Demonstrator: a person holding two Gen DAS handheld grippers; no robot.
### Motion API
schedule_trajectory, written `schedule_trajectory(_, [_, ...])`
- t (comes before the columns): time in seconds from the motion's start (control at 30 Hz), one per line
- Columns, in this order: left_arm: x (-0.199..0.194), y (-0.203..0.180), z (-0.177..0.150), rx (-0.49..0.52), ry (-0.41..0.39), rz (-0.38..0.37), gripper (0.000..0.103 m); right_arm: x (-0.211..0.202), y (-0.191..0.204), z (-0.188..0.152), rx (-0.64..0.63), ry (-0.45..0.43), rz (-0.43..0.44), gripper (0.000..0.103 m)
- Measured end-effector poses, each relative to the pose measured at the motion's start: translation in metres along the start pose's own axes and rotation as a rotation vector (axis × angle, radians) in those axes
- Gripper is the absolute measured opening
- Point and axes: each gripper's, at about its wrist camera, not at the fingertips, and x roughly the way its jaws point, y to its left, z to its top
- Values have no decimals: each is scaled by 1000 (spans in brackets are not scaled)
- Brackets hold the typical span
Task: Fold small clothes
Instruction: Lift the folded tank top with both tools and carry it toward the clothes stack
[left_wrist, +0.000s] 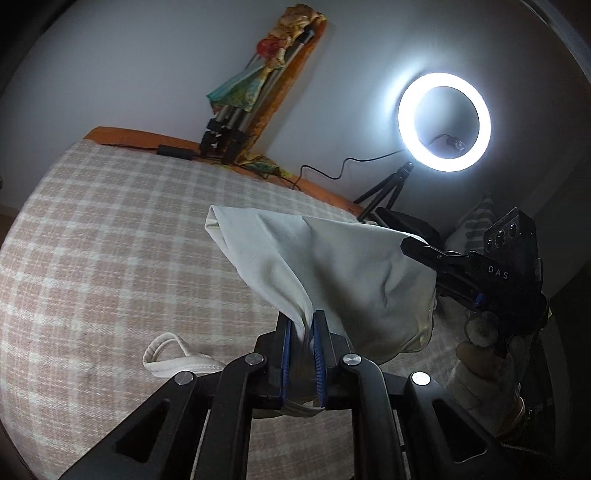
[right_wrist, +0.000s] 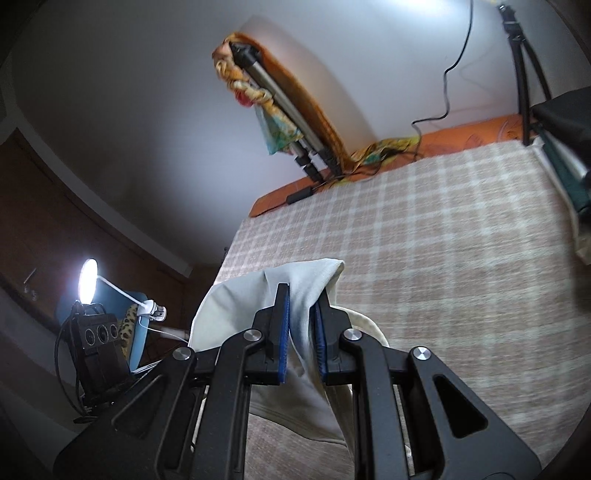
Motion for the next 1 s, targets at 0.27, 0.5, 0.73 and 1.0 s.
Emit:
schedule_trajectory(0.27, [58,-67,19,51,20,-86,8,-64,-45,20,1,-67,-59,13])
schedule_trajectory(0.5, [116,-135,42,107,26,-147,8,-127,-94,45,11,-143,-143,13])
schedule_trajectory(0.73, [171,-215,64,216,27,-185,8,-188,-141,78,28,-239,-229,13])
schedule_trajectory(1.0, [239,-273,91,278,11,-167,8,-228,-199,126,49,-328,-320,13])
